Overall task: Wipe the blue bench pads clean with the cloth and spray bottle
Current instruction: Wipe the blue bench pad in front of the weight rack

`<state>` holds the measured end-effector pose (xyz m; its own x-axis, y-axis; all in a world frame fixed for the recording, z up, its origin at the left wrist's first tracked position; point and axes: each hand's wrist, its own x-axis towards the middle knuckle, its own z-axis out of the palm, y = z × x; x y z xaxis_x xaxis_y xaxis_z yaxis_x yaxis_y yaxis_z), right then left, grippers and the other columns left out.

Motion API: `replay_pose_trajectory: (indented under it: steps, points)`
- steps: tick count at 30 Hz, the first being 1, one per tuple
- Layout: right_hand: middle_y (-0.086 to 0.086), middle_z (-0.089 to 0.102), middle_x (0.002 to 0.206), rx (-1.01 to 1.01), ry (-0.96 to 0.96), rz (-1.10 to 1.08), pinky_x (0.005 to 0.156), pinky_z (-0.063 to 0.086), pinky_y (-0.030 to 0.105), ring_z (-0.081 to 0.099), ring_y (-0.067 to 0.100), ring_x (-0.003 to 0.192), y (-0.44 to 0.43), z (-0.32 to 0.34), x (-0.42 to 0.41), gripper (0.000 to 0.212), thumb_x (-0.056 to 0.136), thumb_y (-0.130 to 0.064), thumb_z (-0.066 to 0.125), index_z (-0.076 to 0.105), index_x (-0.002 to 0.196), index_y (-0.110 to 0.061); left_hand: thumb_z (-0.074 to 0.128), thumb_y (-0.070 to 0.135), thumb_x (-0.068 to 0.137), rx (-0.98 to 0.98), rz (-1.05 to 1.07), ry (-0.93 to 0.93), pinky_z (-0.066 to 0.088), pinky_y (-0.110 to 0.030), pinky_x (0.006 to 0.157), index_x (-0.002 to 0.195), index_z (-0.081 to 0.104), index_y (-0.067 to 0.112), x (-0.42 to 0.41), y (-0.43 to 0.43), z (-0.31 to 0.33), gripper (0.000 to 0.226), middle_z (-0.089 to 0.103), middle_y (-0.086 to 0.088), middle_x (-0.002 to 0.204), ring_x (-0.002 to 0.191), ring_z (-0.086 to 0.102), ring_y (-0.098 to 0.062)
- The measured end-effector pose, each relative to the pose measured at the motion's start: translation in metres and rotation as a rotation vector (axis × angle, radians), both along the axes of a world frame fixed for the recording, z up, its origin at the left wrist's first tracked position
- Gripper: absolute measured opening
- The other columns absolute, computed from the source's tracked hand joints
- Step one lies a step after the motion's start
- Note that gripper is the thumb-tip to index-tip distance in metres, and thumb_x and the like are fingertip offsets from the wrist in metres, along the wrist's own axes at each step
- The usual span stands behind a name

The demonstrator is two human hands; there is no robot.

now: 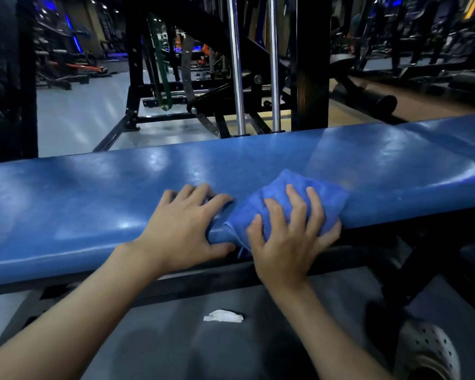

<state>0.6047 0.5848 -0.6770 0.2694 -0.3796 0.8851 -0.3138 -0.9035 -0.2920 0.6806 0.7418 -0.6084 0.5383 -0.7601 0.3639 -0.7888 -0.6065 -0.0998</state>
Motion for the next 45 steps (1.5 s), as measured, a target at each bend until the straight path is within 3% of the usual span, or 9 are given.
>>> replay_pose_trajectory:
  steps: [4,7,14,17,20,23,31,36,45]
  points:
    - [0.007,0.065,0.129,-0.184,0.025,0.092,0.100,0.031,0.064,0.051,0.032,0.129,-0.038,-0.005,-0.014,0.028,0.090,-0.038,0.056,0.074,0.100,-0.020,0.050,0.080,0.063,0.049,0.017,0.012,0.043,-0.043,0.088,0.125,0.053,0.031,-0.004,-0.014,0.006,0.080,0.050,0.005,0.110,0.100,0.051,-0.023]
    - [0.008,0.064,0.129,-0.199,0.031,0.091,0.100,0.030,0.063,0.050,0.032,0.129,-0.071,-0.006,-0.023,0.029,0.092,-0.039,0.053,0.073,0.102,-0.021,0.049,0.079,0.065,0.108,-0.029,0.120,0.039,-0.045,0.098,0.139,0.040,0.038,-0.013,-0.034,0.009,0.085,0.043,0.010,0.138,0.128,0.042,-0.016]
    - [0.010,0.058,0.134,0.038,-0.035,-0.121,0.105,0.024,0.062,0.041,0.035,0.136,-0.155,-0.010,-0.048,0.031,0.093,-0.034,0.051,0.070,0.108,-0.015,0.039,0.081,0.065,0.119,0.027,0.099,0.039,-0.044,0.093,0.140,0.030,0.045,-0.021,-0.059,0.012,0.084,0.043,0.009,0.121,0.114,0.045,-0.021]
    - [0.007,0.060,0.132,0.105,-0.060,-0.139,0.105,0.021,0.064,0.042,0.034,0.136,-0.121,0.001,-0.034,0.028,0.085,-0.034,0.057,0.070,0.103,-0.018,0.050,0.077,0.067,0.136,-0.033,0.142,0.034,-0.045,0.102,0.146,0.025,0.044,-0.029,-0.082,0.011,0.089,0.036,0.008,0.133,0.126,0.037,-0.018]
    - [0.006,0.064,0.128,-0.072,0.010,0.022,0.104,0.025,0.065,0.049,0.033,0.131,-0.111,0.001,-0.035,0.025,0.086,-0.035,0.057,0.072,0.098,-0.019,0.053,0.072,0.069,0.133,-0.086,0.216,0.026,-0.049,0.112,0.151,0.018,0.036,-0.037,-0.105,0.009,0.096,0.028,0.012,0.150,0.140,0.026,-0.012]
    - [0.006,0.066,0.126,-0.198,0.041,0.065,0.100,0.031,0.062,0.054,0.032,0.127,-0.145,0.001,-0.046,0.025,0.086,-0.034,0.057,0.074,0.098,-0.018,0.042,0.074,0.068,0.094,-0.048,0.207,0.028,-0.047,0.112,0.153,0.014,0.031,-0.037,-0.113,0.010,0.100,0.034,0.012,0.145,0.137,0.030,-0.015]
    - [0.006,0.063,0.127,0.138,-0.150,-0.184,0.106,0.025,0.058,0.045,0.031,0.134,-0.224,0.002,-0.059,0.028,0.085,-0.031,0.054,0.072,0.100,-0.017,0.056,0.065,0.075,0.099,-0.228,0.233,0.020,-0.039,0.119,0.155,0.021,0.027,-0.048,-0.192,0.017,0.095,0.023,0.010,0.158,0.144,0.021,-0.009]
    - [0.005,0.063,0.128,0.139,-0.099,-0.149,0.108,0.021,0.059,0.045,0.031,0.135,-0.212,-0.001,-0.059,0.027,0.079,-0.030,0.059,0.073,0.099,-0.019,0.063,0.063,0.075,0.111,-0.133,0.138,0.032,-0.039,0.104,0.148,0.026,0.034,-0.058,-0.229,0.016,0.087,0.040,0.009,0.132,0.126,0.038,-0.015]
    - [0.004,0.063,0.127,0.181,-0.077,-0.163,0.103,0.027,0.057,0.045,0.030,0.135,-0.290,0.010,-0.078,0.026,0.079,-0.031,0.056,0.071,0.096,-0.019,0.052,0.074,0.077,0.229,-0.012,0.139,0.036,-0.041,0.103,0.150,0.015,0.040,-0.070,-0.246,0.024,0.088,0.033,0.007,0.121,0.120,0.036,-0.019]
